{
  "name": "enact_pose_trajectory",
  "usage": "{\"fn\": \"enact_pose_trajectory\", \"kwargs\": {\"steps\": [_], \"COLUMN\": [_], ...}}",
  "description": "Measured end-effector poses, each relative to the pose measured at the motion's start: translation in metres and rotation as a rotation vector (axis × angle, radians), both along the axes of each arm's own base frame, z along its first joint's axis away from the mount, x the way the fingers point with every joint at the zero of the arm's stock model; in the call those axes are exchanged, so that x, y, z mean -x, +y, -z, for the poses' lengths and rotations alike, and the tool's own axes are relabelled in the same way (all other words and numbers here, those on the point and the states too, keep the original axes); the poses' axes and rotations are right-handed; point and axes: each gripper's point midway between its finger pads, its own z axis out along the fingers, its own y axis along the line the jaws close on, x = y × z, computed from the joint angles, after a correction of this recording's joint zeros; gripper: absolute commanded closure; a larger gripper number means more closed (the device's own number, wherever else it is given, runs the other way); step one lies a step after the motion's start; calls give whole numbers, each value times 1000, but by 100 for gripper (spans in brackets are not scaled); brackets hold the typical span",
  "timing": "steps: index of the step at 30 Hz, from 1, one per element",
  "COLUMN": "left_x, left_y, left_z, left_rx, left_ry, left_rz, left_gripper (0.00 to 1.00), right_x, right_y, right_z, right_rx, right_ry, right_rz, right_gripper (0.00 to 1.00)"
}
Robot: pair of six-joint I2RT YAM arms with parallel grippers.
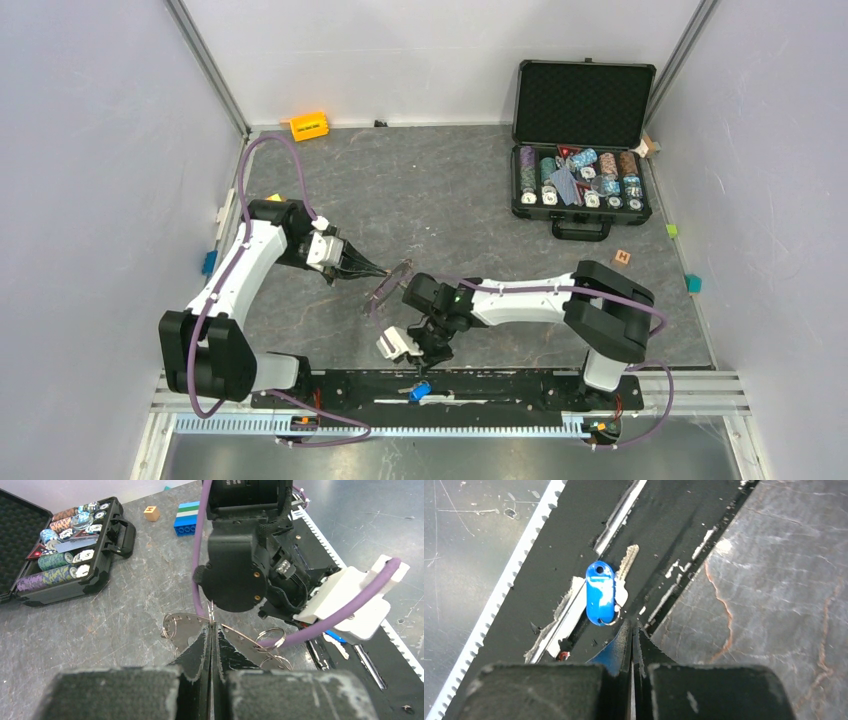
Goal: Put the keys on the keyring
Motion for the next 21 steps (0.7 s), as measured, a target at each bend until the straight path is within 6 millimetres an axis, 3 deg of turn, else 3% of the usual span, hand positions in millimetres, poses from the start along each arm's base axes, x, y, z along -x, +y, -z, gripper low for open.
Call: {"fn": "enact_pose_trajectory", "kwargs": {"steps": [3,7,21], "left_x": [0,0,2], "left_y": [0,0,0], "left_z": [0,0,0], "left_rx": [0,0,0], "left_ry": [0,0,0], "left_rz": [0,0,0], "left_gripper": [98,98,98], "right_x": [-7,-8,18], "right_y": [-2,-3,-13], "right_z": [-6,-8,7], "right_rx": [-6,-8,50], "right_ry": [-5,11,126], "right_rz": [22,28,-3], "right_gripper": [77,60,58]}}
